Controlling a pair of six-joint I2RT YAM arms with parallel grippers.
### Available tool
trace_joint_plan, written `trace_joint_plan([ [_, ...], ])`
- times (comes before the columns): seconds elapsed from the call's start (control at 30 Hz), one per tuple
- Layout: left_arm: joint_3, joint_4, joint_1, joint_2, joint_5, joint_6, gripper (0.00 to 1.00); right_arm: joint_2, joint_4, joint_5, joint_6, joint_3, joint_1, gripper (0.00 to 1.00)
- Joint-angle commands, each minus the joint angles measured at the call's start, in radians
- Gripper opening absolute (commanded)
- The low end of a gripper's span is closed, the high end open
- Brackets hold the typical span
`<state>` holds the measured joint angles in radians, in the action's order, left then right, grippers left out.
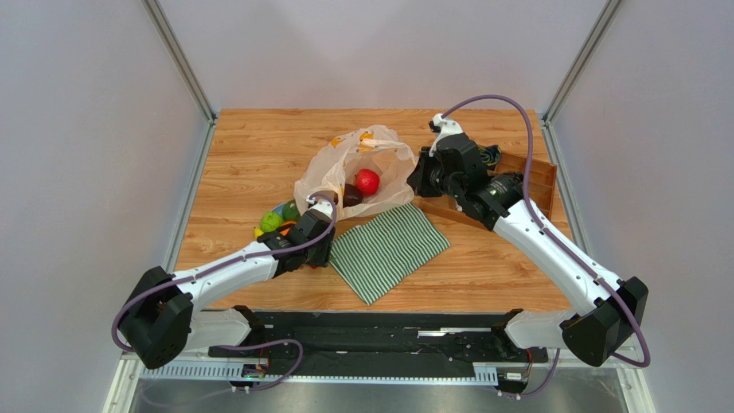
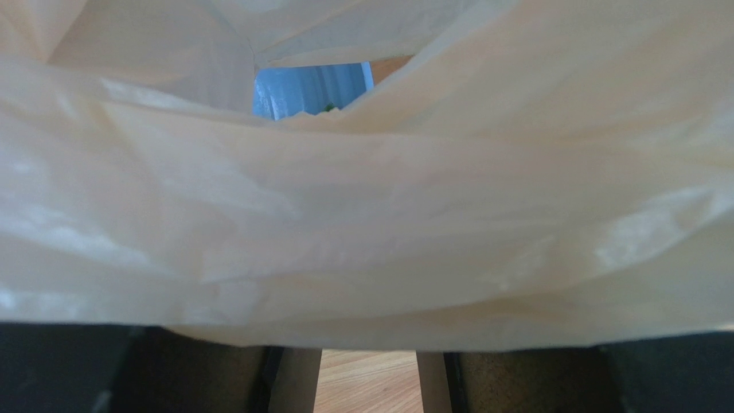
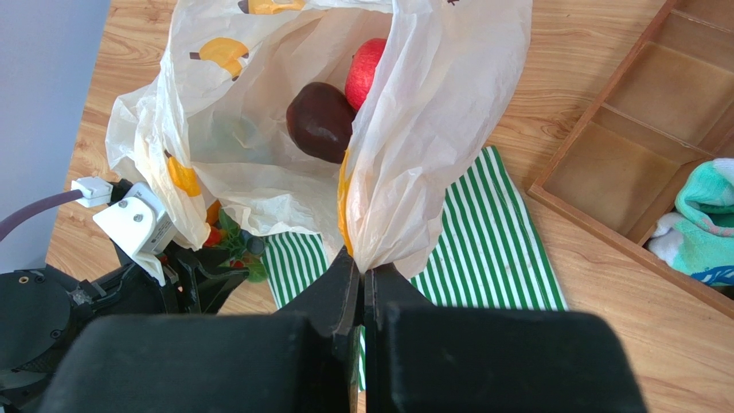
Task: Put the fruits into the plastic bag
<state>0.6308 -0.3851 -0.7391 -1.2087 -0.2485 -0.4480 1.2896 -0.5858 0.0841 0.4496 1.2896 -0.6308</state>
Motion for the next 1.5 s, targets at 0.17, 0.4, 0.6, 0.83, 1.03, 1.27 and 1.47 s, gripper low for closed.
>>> trace_joint_plan([
  [0.17, 0.004, -0.017, -0.005, 0.001, -0.011, -0.026, 0.37, -0.016, 0.037, -0.001, 0.012, 0.0, -0.004, 0.0],
  [0.4, 0.01, -0.023, -0.005, 0.029, 0.009, -0.024, 0.14, -0.016, 0.035, -0.003, 0.012, 0.0, -0.004, 0.0],
  [0.6, 0.024, -0.028, -0.005, 0.072, 0.049, -0.008, 0.0, -0.019, 0.034, 0.0, 0.014, 0.0, -0.004, 0.0],
  [0.83, 0.029, -0.024, -0.005, 0.156, 0.094, 0.017, 0.0, -0.021, 0.032, 0.002, 0.014, 0.0, -0.004, 0.0],
  [1.03, 0.018, -0.029, -0.005, 0.235, 0.147, 0.034, 0.0, -0.023, 0.032, 0.003, 0.012, -0.001, -0.003, 0.0],
  [1.27, -0.006, 0.026, -0.005, 0.397, 0.288, 0.072, 0.0, -0.027, 0.034, 0.005, 0.014, -0.003, -0.003, 0.0],
  [1.47, 0.02, 0.069, -0.005, 0.462, 0.473, 0.089, 0.0, -0.03, 0.034, 0.005, 0.015, -0.003, -0.006, 0.0],
])
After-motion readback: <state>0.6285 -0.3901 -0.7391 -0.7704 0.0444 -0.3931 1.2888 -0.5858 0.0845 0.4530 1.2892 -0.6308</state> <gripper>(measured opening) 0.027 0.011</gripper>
